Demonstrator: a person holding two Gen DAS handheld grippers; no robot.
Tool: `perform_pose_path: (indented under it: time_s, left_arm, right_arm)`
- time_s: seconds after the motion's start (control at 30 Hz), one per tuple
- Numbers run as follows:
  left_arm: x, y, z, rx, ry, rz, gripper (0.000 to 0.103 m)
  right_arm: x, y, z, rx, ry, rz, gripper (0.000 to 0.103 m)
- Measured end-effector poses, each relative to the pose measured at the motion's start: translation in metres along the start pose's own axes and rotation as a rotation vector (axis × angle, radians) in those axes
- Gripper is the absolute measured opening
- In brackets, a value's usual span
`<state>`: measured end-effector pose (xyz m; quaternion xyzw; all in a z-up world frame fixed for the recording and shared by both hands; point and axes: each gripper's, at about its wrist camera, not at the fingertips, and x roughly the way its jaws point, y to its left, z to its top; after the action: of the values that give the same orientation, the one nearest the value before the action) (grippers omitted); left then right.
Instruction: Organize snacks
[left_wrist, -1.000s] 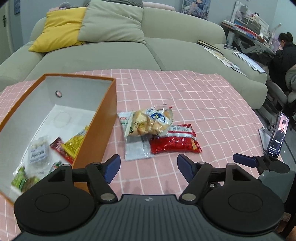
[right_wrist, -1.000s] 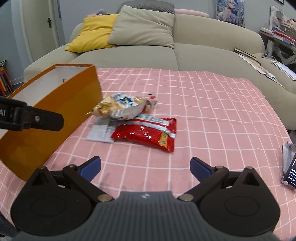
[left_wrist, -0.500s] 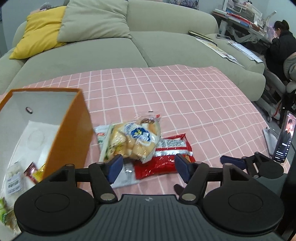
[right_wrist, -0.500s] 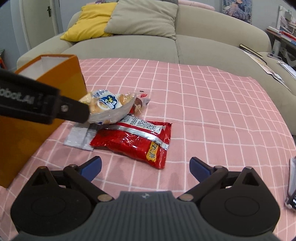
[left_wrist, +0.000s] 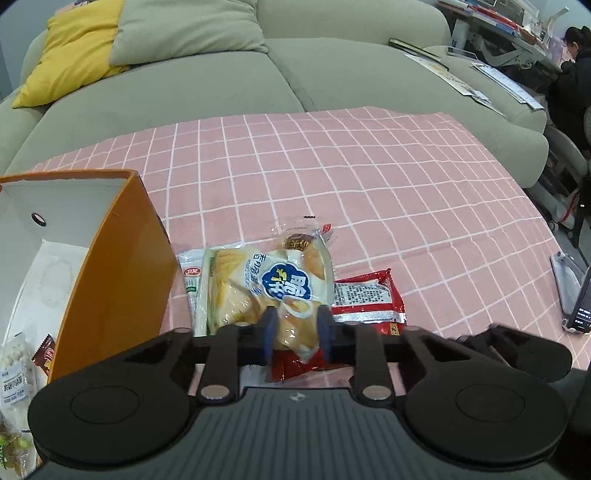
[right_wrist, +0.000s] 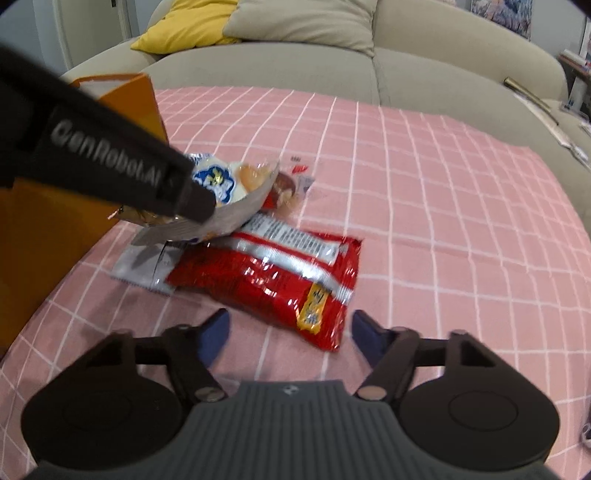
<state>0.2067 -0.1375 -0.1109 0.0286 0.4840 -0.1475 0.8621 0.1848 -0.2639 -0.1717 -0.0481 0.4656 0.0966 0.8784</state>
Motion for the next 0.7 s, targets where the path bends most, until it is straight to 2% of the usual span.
perform_pose_path:
  time_s: [0.03, 0.07, 0.1, 0.13, 0.27, 0.37, 0.7]
  left_arm:
    - [0.001, 0.001, -0.001, 0.002, 0.005, 0.004, 0.012]
    - [0.001, 0.001, -0.002, 0.003, 0.008, 0.01, 0.007]
    - [0.001, 0.002, -0.003, 0.001, 0.008, 0.012, 0.004]
    - [0.0, 0.004, -0.005, -0.005, 0.011, 0.012, 0.002]
    - [-0.006, 0.003, -0.013, 0.012, 0.024, -0.004, 0.0]
    - [-0.015, 0.002, -0.021, 0.034, 0.024, -0.009, 0.0]
    - [-0.043, 0.013, -0.058, -0.013, 0.044, -0.018, 0.0]
  right_arm:
    - [0.0, 0.001, -0.001, -0.006, 0.003, -0.003, 0.048]
    - [0.0, 0.002, -0.003, -0.015, 0.001, -0.013, 0.039]
    - [0.0, 0.003, -0.004, -0.025, 0.001, -0.022, 0.024]
    - [0.0, 0.003, -0.005, -0.032, 0.002, -0.026, 0.017]
    - [-0.004, 0.006, -0.009, -0.057, 0.002, -0.025, 0.006]
    - [-0.011, 0.008, -0.014, -0.054, 0.003, -0.022, 0.0]
    - [-0.045, 0.023, -0.051, 0.015, 0.043, -0.002, 0.0]
